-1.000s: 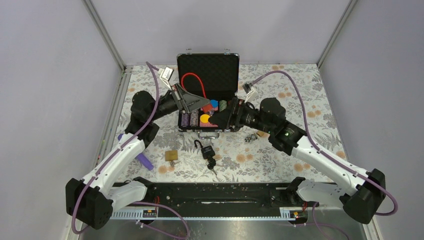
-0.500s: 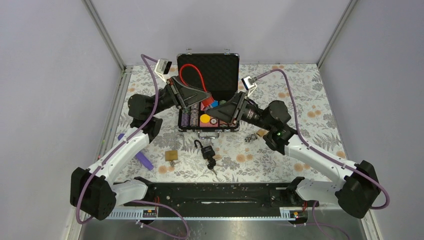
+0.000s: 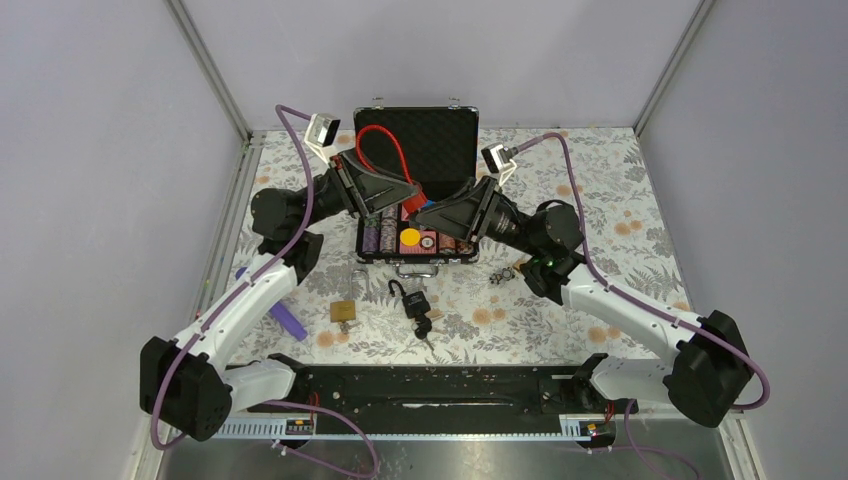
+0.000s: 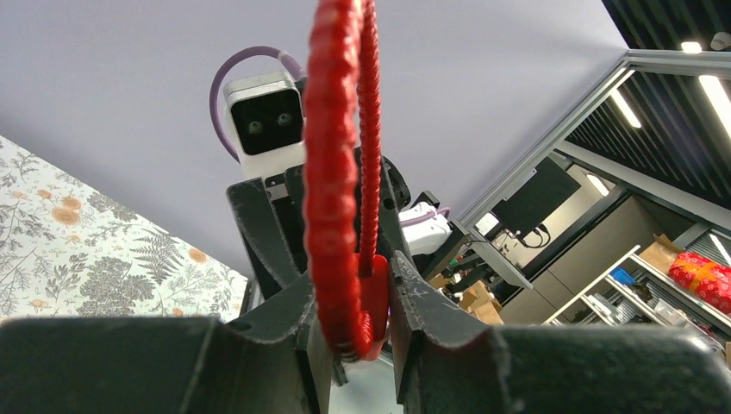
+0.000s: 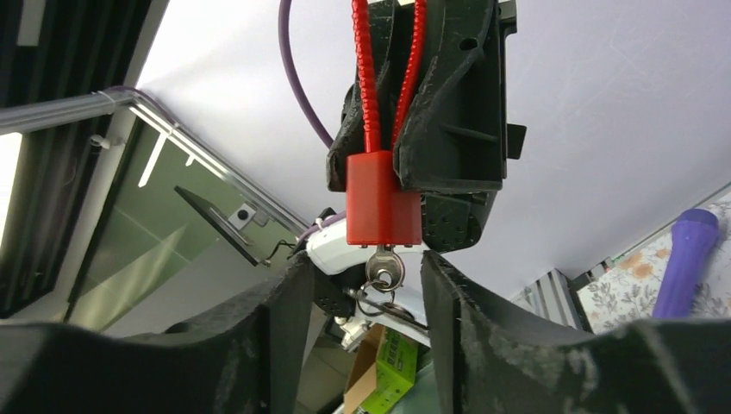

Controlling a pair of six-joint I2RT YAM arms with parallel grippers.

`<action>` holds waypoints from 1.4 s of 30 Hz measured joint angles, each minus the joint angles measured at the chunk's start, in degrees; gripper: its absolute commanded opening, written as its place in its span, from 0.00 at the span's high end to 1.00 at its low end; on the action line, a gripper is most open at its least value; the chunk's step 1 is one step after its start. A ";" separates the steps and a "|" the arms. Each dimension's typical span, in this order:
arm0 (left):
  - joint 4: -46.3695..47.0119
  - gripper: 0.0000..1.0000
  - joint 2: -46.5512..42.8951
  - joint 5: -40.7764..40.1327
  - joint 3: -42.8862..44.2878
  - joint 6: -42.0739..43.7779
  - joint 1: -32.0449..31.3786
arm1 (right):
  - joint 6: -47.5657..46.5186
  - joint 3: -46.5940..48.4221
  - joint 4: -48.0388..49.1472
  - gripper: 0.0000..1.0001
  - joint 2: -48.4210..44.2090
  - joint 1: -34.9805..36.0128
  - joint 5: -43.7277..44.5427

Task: Lock with the key
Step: Lock the lock.

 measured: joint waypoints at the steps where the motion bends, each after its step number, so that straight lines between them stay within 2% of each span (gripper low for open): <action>1: -0.07 1.00 -0.09 0.04 0.00 0.20 0.00 | 0.17 0.00 0.24 0.58 0.00 0.00 -0.04; 5: -0.55 1.00 -0.70 0.04 0.02 0.85 0.00 | 1.29 0.02 0.96 0.75 0.28 0.00 -0.11; 13: -2.84 1.00 -1.22 0.04 0.26 2.25 0.00 | 2.10 0.02 0.66 1.00 1.42 -0.02 -0.07; 17: -6.95 1.00 -1.77 -0.13 0.68 4.26 0.13 | -0.74 0.66 -3.61 1.00 1.01 -0.11 0.15; 22: -21.86 1.00 -3.15 -3.13 3.32 10.34 0.17 | -13.38 4.07 -20.11 1.00 -2.73 -0.11 4.00; 26: -35.45 1.00 -3.82 -8.07 6.60 15.58 -0.81 | -26.45 8.79 -35.28 1.00 -4.50 2.03 11.58; 31: -48.33 1.00 -3.80 -14.64 8.41 18.73 -1.22 | -39.08 13.33 -47.23 1.00 -2.93 6.60 24.04; 32: -50.36 1.00 -3.72 -15.65 8.39 19.02 -1.25 | -40.39 13.60 -48.33 0.96 -2.49 7.19 25.42; 33: -52.09 1.00 -3.65 -16.41 8.41 19.43 -1.25 | -41.77 13.64 -49.27 0.85 -2.05 7.76 26.86; 35: -54.66 1.00 -3.54 -17.29 8.39 20.09 -1.40 | -43.30 13.62 -50.53 0.51 -1.81 8.24 27.69; 36: -55.49 1.00 -3.54 -17.68 8.39 20.48 -1.53 | -44.70 13.62 -51.17 0.37 -1.81 8.41 27.67; 37: -56.28 1.00 -3.58 -18.82 8.41 21.35 -1.53 | -45.90 13.62 -52.41 0.28 -2.05 8.44 27.41; 39: -57.11 1.00 -3.56 -20.17 8.48 22.86 -1.01 | -47.87 13.62 -54.69 0.18 -2.71 8.44 26.40; 42: -58.18 1.00 -3.56 -20.44 9.25 25.81 -0.28 | -49.44 13.11 -57.07 0.15 -4.44 7.93 23.04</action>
